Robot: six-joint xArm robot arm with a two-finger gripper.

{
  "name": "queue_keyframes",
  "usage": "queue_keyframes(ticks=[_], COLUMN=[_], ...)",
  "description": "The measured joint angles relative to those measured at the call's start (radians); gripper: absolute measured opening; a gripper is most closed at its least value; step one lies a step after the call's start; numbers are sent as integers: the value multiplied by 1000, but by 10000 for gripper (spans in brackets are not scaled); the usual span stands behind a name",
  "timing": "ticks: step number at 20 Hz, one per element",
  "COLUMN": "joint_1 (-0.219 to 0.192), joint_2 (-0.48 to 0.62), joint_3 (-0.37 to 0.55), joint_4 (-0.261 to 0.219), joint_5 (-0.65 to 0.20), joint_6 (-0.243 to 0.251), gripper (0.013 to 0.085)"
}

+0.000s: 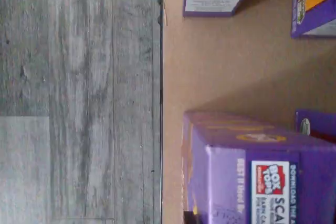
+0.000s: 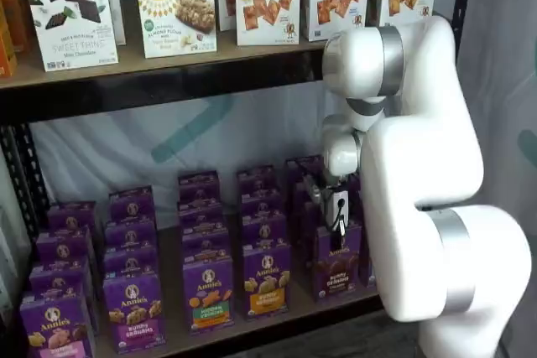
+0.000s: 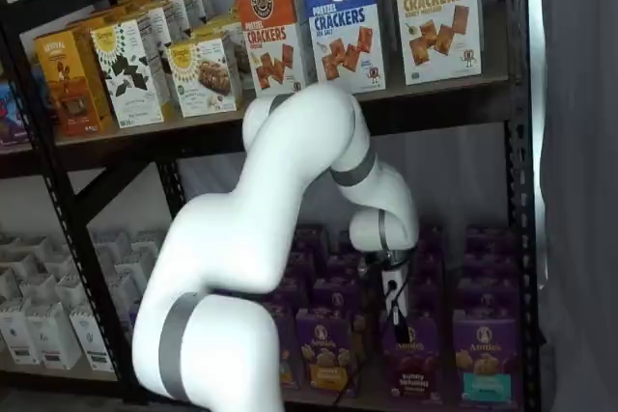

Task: Pick up the purple box with a brown patch in the center, on the bottom shelf, the fifth box from the left

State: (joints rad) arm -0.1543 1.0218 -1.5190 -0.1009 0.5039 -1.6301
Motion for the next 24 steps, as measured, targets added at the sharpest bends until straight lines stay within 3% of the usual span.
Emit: queue_keyframes(ticks=[7, 9, 16, 18, 21, 24], joint_1=[-4, -5, -6, -5, -3, 0], joint_2=[-1, -3, -11, -19, -45, -76], joint_3=[3, 12, 29, 40, 76, 120], joint_4=[-24, -30, -73, -48, 26, 60], joint_5=[5, -10, -24, -22, -23, -29], joint_6=[18, 23, 60, 39, -25, -52], gripper=[370, 290, 290, 290, 290, 290])
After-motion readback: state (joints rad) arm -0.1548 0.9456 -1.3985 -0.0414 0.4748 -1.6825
